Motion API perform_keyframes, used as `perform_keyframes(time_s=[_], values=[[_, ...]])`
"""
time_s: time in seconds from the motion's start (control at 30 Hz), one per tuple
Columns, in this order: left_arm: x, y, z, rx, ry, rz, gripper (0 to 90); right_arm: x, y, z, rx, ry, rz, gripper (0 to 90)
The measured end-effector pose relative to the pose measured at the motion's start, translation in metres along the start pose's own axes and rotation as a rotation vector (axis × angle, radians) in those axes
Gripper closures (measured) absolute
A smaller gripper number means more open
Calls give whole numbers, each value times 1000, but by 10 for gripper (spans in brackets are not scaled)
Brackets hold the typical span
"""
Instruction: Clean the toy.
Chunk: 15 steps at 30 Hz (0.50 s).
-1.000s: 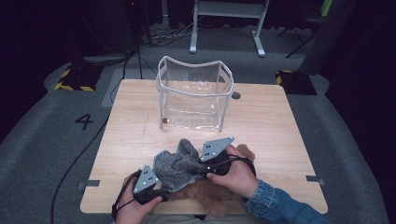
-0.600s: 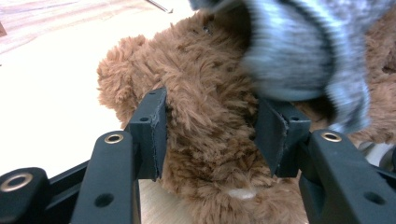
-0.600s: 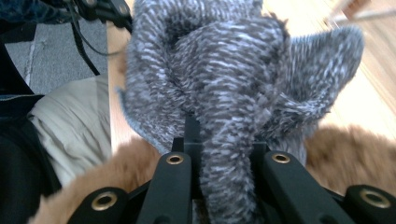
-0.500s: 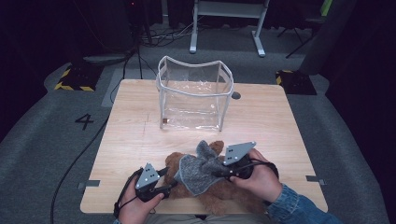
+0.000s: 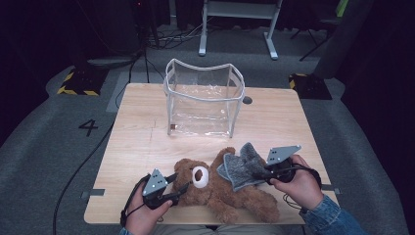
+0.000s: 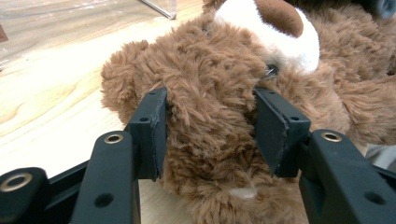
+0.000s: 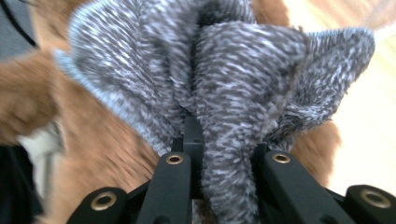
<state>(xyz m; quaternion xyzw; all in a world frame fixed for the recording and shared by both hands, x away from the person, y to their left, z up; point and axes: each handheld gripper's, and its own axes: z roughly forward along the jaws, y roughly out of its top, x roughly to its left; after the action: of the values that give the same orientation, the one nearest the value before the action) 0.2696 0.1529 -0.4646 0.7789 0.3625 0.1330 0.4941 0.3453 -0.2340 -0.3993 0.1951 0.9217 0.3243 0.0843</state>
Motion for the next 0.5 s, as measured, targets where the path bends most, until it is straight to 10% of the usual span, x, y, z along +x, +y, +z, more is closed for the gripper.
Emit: perform_keyframes(time_s=[0.5], values=[[1,0,0,-5,2,-1,482,-38,-50,-9,122,-138,121,784]])
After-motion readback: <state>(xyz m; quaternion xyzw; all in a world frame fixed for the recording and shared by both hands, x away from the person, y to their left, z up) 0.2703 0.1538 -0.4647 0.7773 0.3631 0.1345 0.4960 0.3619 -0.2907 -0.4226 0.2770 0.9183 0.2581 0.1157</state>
